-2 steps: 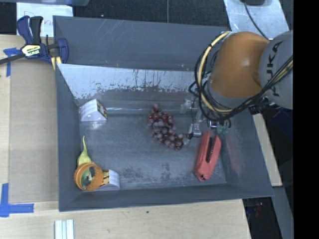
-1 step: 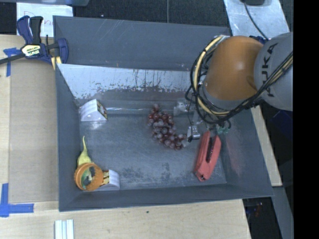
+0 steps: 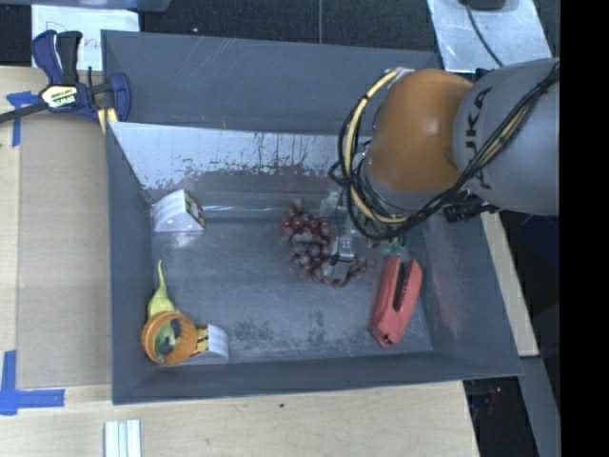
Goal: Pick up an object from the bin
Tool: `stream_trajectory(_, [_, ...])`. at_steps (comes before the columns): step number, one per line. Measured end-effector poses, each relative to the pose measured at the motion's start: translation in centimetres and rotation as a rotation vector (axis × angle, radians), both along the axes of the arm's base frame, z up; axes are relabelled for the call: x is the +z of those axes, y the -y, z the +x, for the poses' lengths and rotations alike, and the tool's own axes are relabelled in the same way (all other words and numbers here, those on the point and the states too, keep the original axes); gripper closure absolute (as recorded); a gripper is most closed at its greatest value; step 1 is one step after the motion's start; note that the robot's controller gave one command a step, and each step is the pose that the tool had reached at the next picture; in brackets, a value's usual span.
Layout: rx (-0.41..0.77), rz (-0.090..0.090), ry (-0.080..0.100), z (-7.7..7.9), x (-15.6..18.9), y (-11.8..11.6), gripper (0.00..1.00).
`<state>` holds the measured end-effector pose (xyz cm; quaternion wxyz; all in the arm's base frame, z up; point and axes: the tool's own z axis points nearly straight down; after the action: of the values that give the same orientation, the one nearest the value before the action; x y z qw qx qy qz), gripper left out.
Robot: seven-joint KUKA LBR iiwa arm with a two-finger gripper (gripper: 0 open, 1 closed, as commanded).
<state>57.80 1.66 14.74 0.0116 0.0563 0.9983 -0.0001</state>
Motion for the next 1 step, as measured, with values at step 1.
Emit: stream_trajectory(1, [-0.029,0.002,-0.001,-0.35,-1.30,-0.02,0.00])
